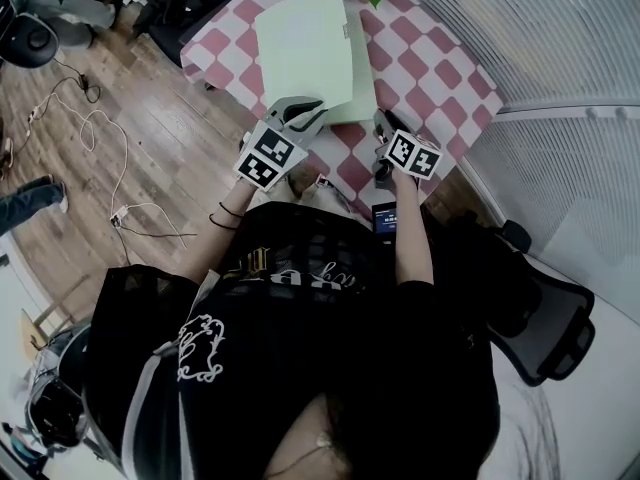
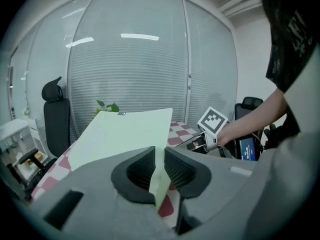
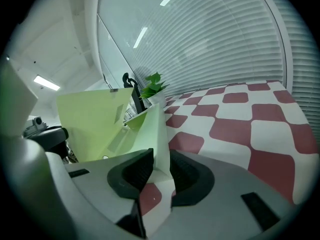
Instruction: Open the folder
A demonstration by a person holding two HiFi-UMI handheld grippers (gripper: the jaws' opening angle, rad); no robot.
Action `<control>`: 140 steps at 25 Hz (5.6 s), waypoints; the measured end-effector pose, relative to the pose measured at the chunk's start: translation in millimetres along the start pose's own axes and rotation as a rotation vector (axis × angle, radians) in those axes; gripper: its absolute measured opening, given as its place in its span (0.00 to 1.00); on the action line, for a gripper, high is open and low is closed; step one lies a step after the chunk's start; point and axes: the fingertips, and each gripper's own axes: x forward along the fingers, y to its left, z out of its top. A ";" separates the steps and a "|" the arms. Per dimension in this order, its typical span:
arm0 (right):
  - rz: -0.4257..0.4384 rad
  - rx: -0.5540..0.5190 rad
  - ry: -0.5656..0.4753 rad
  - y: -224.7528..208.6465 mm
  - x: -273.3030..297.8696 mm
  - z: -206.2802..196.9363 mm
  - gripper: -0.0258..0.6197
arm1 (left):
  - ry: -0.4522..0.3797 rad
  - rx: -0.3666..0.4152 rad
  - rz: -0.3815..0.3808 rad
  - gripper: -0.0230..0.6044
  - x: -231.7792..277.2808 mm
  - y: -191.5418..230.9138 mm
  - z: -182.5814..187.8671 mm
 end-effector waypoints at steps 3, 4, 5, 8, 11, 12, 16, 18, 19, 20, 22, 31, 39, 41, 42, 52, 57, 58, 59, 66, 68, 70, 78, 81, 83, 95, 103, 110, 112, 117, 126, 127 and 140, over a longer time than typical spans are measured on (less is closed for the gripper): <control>-0.019 -0.013 -0.008 3.7 -2.0 1.7 0.19 | -0.080 -0.095 0.046 0.13 -30.5 10.6 -0.7; -0.028 -0.016 -0.007 3.8 -2.5 0.9 0.18 | -0.105 -0.131 0.063 0.13 -40.4 14.8 -0.8; -0.037 -0.021 -0.005 3.8 -2.7 -0.2 0.18 | -0.128 -0.161 0.081 0.13 -49.5 19.1 -1.1; -0.073 -0.075 0.001 6.2 -3.4 -0.2 0.16 | -0.172 -0.195 0.140 0.13 -73.8 31.6 -4.2; -0.102 -0.149 0.008 11.9 -3.6 1.5 0.14 | -0.191 -0.208 0.192 0.13 -94.8 40.5 -8.8; -0.110 -0.166 0.010 13.1 -3.3 1.8 0.13 | -0.196 -0.216 0.206 0.13 -101.0 42.9 -11.3; -0.132 -0.175 0.014 13.3 -2.0 1.7 0.11 | -0.211 -0.255 0.254 0.13 -125.8 54.0 -26.0; -0.140 -0.166 0.015 13.2 -2.4 1.8 0.11 | -0.218 -0.286 0.271 0.13 -138.2 60.1 -34.2; -0.143 -0.163 0.015 13.3 -2.6 2.0 0.11 | -0.221 -0.303 0.279 0.13 -143.8 62.9 -38.7; -0.145 -0.158 0.015 13.7 -2.8 2.1 0.11 | -0.223 -0.321 0.287 0.13 -149.0 65.6 -43.4; -0.150 -0.146 0.016 14.8 -2.9 2.3 0.10 | -0.223 -0.362 0.306 0.13 -158.2 71.3 -54.2; -0.164 -0.099 0.023 19.9 -4.9 -5.7 0.09 | -0.145 -0.632 0.462 0.13 -185.6 119.2 -139.2; -0.163 -0.124 0.038 33.5 -2.2 -8.5 0.09 | -0.037 -0.629 0.509 0.13 -174.5 179.6 -180.4; -0.160 -0.115 0.037 36.4 0.2 -9.0 0.09 | -0.006 -0.618 0.515 0.14 -166.2 197.4 -184.8; -0.163 -0.109 0.036 36.0 1.2 -9.8 0.09 | 0.006 -0.624 0.518 0.14 -162.1 205.5 -187.7; -0.206 -0.020 -0.002 32.3 0.1 -11.6 0.09 | 0.018 -0.786 0.481 0.18 -141.1 238.5 -233.0; -0.210 0.013 -0.012 30.5 1.3 -14.7 0.09 | 0.026 -0.903 0.484 0.20 -134.6 241.0 -257.7; -0.215 0.016 -0.010 29.6 1.5 -14.6 0.09 | 0.033 -0.928 0.484 0.20 -132.3 241.3 -261.5; -0.222 0.014 -0.008 28.7 1.3 -14.2 0.09 | 0.042 -0.954 0.487 0.20 -129.7 241.7 -265.0; -0.221 0.000 -0.051 45.2 -10.1 -2.3 0.09 | -0.073 -1.033 0.447 0.26 -137.8 243.4 -260.4; -0.185 0.003 -0.076 55.5 -14.6 5.0 0.09 | -0.211 -1.040 0.417 0.27 -147.9 242.4 -244.7; -0.142 0.005 -0.107 67.1 -20.0 13.1 0.09 | -0.316 -1.018 0.376 0.35 -154.4 236.5 -227.1; 0.003 -0.033 -0.218 138.0 -45.7 36.2 0.09 | -0.358 -0.887 0.193 0.43 -159.3 186.0 -179.5; 0.039 -0.063 -0.248 167.1 -54.8 38.4 0.09 | -0.334 -0.805 0.120 0.43 -157.6 163.9 -161.4; 0.058 -0.084 -0.258 185.1 -60.2 36.9 0.09 | -0.330 -0.760 0.073 0.43 -157.4 151.8 -148.7; 0.115 -0.236 -0.214 240.0 -84.3 10.4 0.09 | -0.346 -0.501 -0.098 0.43 -154.7 78.1 -69.2; 0.139 -0.263 -0.227 242.9 -115.6 -0.3 0.09 | -0.335 -0.378 -0.152 0.43 -152.0 21.4 -36.8; 0.165 -0.264 -0.234 221.0 -176.0 -30.1 0.09 | -0.328 -0.333 -0.164 0.43 -144.9 -49.7 -22.1; 0.174 -0.265 -0.239 214.2 -196.2 -39.8 0.09 | -0.326 -0.335 -0.157 0.43 -144.8 -72.6 -20.9; 0.180 -0.332 -0.214 203.6 -242.7 -70.2 0.09 | -0.309 -0.319 -0.133 0.43 -154.6 -132.5 -21.7; 0.278 -0.330 -0.216 205.3 -297.3 -120.3 0.09 | -0.287 -0.282 -0.068 0.43 -182.9 -211.1 -29.6; 0.286 -0.326 -0.214 206.3 -300.0 -125.0 0.09 | -0.282 -0.273 -0.064 0.43 -186.4 -217.1 -30.0; 0.340 -0.330 -0.217 234.9 -311.4 -148.0 0.09 | -0.284 -0.226 -0.018 0.43 -225.2 -238.9 -32.9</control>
